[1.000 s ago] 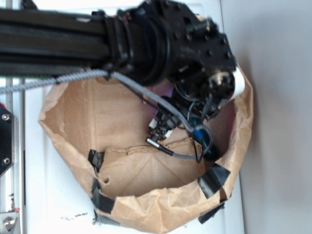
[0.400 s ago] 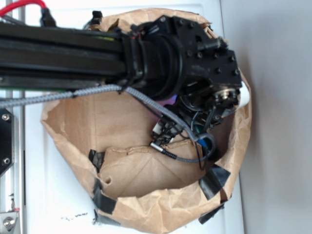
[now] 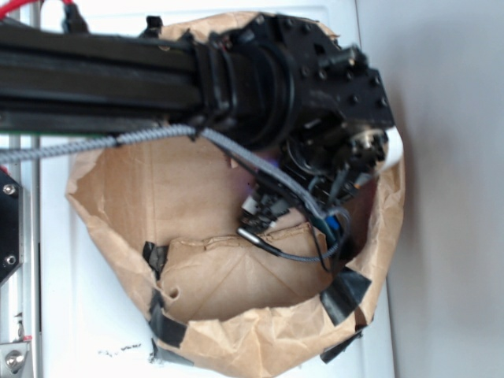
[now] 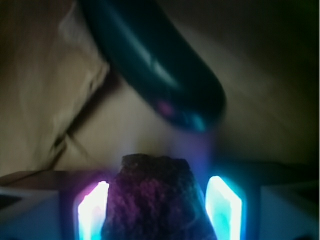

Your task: Grab the rock.

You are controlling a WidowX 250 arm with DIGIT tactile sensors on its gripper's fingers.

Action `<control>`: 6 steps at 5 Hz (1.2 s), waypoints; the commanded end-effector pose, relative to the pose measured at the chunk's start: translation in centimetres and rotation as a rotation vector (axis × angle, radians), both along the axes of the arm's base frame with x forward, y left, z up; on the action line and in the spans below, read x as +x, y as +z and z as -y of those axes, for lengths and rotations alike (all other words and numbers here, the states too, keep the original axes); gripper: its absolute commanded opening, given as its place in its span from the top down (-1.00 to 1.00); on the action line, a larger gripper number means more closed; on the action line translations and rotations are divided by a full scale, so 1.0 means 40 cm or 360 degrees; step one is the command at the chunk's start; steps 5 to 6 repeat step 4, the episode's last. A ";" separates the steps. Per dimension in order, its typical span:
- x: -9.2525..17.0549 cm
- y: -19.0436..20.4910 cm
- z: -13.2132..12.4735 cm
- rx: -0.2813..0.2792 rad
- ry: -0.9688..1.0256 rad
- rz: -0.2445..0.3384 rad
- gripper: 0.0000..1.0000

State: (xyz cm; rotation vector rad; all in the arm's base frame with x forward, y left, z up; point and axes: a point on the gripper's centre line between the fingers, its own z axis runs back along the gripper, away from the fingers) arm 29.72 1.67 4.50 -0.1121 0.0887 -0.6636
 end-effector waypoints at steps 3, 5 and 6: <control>-0.114 0.398 -0.059 0.0111 0.1074 -0.0082 1.00; -0.104 0.390 -0.061 0.0199 0.1118 -0.0038 1.00; -0.104 0.390 -0.061 0.0199 0.1118 -0.0038 1.00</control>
